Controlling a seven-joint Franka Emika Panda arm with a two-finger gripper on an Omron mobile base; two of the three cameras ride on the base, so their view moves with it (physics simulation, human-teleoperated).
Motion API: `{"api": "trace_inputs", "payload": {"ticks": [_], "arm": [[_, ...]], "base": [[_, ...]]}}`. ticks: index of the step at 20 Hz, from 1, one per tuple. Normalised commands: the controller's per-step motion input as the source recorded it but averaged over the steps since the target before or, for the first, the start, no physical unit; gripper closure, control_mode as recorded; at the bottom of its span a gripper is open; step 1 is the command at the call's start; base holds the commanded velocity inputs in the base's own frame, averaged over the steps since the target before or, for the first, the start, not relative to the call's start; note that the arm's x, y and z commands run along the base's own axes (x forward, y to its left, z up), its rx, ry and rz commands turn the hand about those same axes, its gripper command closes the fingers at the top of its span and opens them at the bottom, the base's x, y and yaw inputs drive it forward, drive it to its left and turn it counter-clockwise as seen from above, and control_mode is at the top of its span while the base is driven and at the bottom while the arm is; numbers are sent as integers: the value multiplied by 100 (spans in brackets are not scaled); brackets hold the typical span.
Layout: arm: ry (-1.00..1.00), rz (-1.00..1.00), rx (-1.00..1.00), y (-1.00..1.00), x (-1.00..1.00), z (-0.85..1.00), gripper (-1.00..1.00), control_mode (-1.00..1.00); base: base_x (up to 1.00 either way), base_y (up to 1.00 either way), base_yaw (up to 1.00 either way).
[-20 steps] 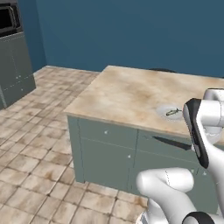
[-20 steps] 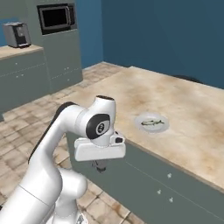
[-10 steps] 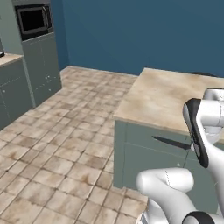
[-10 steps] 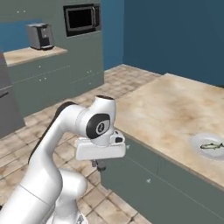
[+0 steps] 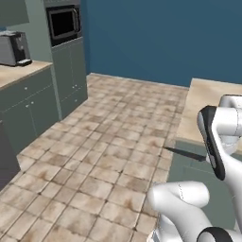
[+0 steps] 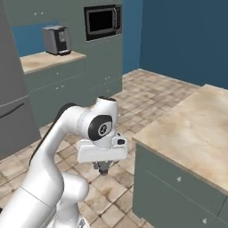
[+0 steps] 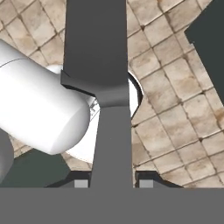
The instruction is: Pick up the knife from the drawer and place it on the cutting board. Then place the meat from the plate to the cutting board.
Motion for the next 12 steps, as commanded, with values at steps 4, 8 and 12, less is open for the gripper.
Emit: {"api": "trace_inputs", "payload": {"ticks": [4,8,12], "arm": [[0,0,0,0,0,0,100,100],[0,0,0,0,0,0,100,100],[0,0,0,0,0,0,100,100]], "base": [[52,100,0],[56,90,0],[56,66,-2]]}}
